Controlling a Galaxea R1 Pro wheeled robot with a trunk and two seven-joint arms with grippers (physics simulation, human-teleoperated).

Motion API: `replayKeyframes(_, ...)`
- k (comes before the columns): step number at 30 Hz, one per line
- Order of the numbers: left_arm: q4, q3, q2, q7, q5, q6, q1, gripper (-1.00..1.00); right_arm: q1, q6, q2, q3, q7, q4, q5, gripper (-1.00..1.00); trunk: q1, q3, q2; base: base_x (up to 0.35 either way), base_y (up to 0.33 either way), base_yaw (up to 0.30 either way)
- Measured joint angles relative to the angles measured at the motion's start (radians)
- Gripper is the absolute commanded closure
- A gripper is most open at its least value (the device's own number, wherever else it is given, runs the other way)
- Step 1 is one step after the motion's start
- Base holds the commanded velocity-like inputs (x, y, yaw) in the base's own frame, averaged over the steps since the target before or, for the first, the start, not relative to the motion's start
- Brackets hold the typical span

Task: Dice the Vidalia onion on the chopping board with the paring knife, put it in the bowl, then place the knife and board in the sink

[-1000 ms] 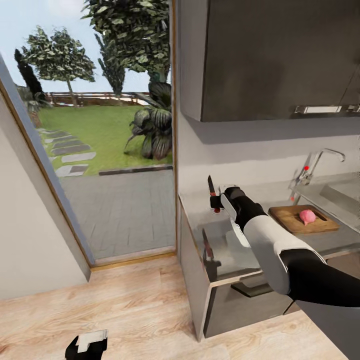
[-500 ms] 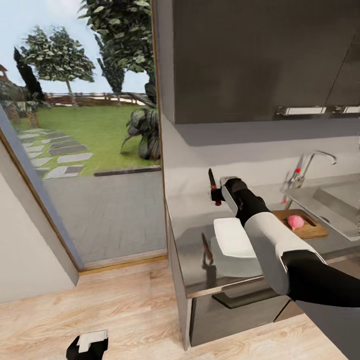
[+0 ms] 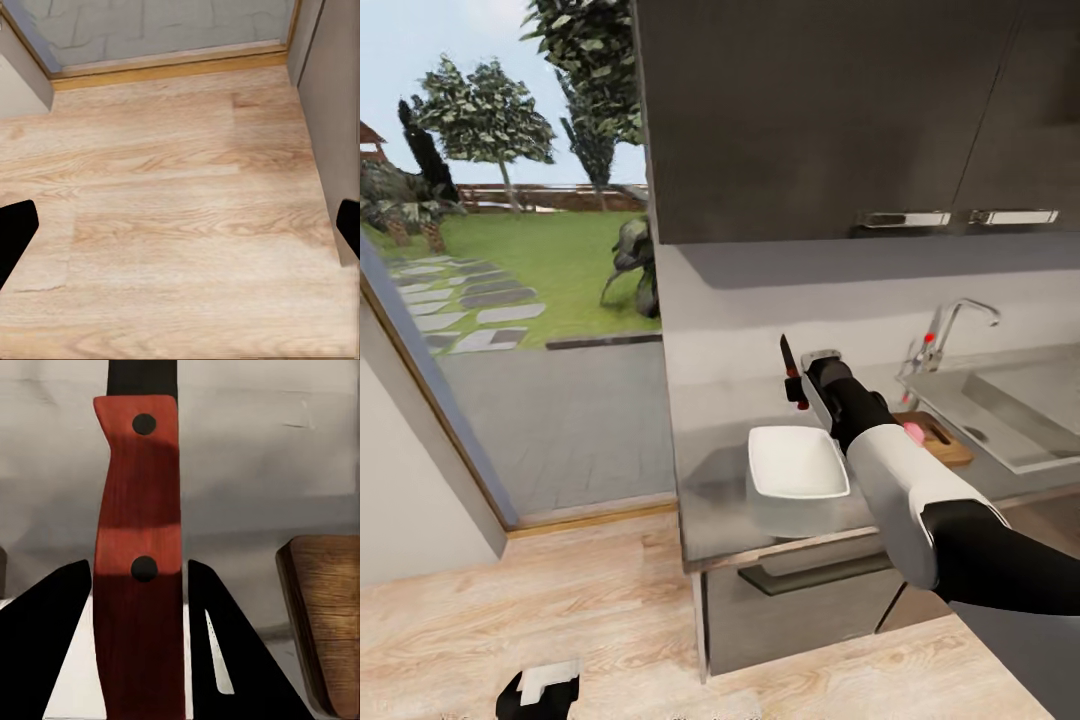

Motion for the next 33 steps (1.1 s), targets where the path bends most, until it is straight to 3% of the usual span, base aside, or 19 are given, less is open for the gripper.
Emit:
replayKeyframes(4,0.000,0.000,0.000,0.001,0.001,0.013,0.000,-1.00,0.000,-0.001,0.000,0.000,0.001,0.000,0.001,1.00,0.000,0.000,0.000,-0.093,-0.309,0.206)
replayKeyframes(10,0.000,0.000,0.001,0.003,0.000,0.104,0.000,-1.00,0.000,-0.003,-0.002,0.000,0.006,-0.002,0.002,1.00,0.000,0.000,0.000,-0.071,-0.311,0.224)
replayKeyframes(15,0.002,0.000,0.007,0.004,0.000,0.125,0.000,-1.00,0.000,-0.015,-0.006,0.001,0.009,-0.003,0.002,1.00,0.000,0.000,0.000,-0.011,-0.317,0.189)
replayKeyframes(20,0.002,0.000,0.006,0.005,-0.001,0.222,0.000,-1.00,0.000,-0.055,-0.026,0.002,0.010,-0.003,0.004,1.00,0.000,0.000,0.000,-0.001,-0.316,0.131)
replayKeyframes(23,0.003,0.000,0.007,0.005,-0.002,0.247,0.000,-1.00,0.000,-0.108,-0.039,0.004,0.011,-0.002,0.003,1.00,0.000,0.000,0.000,0.000,-0.199,0.121)
replayKeyframes(29,0.003,0.000,0.012,0.006,-0.002,0.255,0.000,-1.00,0.000,-0.177,-0.047,0.004,0.012,0.011,0.002,1.00,0.000,0.000,0.000,0.000,-0.041,0.118)
replayKeyframes(33,0.003,0.000,0.015,0.006,-0.002,0.255,0.000,-1.00,0.000,-0.187,-0.073,0.004,0.012,0.008,0.001,1.00,0.000,0.000,0.000,0.000,-0.012,0.100)
